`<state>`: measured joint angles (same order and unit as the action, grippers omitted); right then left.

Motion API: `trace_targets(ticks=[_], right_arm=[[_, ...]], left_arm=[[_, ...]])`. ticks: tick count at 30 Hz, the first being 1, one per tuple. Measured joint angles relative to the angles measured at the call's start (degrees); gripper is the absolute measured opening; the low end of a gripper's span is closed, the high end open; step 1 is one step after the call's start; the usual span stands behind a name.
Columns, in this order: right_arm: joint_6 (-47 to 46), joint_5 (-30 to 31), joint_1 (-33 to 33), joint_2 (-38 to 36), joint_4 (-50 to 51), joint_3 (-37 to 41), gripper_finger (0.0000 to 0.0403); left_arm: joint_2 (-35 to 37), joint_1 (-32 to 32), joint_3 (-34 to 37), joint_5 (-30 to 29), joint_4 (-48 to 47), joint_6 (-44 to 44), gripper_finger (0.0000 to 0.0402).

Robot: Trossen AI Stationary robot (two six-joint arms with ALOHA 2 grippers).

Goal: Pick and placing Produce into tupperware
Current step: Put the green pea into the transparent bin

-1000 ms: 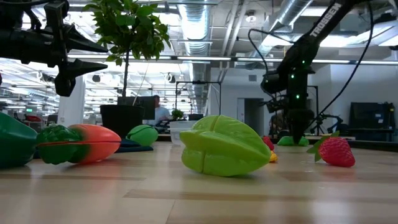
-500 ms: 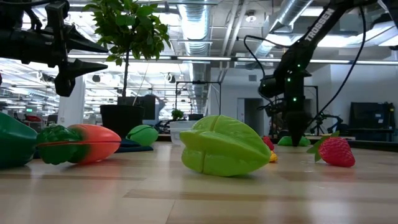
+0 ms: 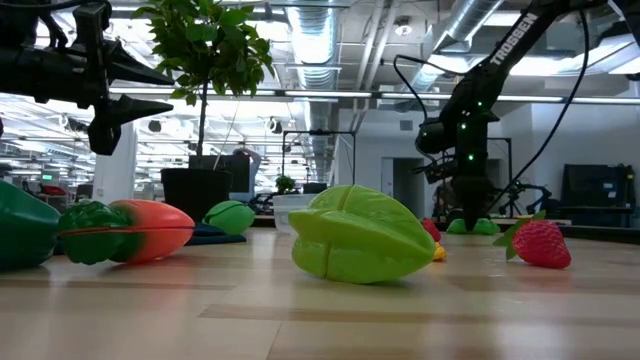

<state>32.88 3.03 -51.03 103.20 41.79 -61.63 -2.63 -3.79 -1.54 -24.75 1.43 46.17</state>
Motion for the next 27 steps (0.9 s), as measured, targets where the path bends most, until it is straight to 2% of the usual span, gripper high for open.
trace_targets(ticks=[17,27], right_arm=[[-2.95,-0.17,0.39,0.24,0.84,0.0,0.0143],[-5.89,-1.86,0.39,0.22,2.22,-0.02,0.015]], left_arm=[[0.0,0.0,0.0,0.06,0.0,0.02,0.016],[0.0,0.0,-0.02,0.09,0.0,0.04,0.016]])
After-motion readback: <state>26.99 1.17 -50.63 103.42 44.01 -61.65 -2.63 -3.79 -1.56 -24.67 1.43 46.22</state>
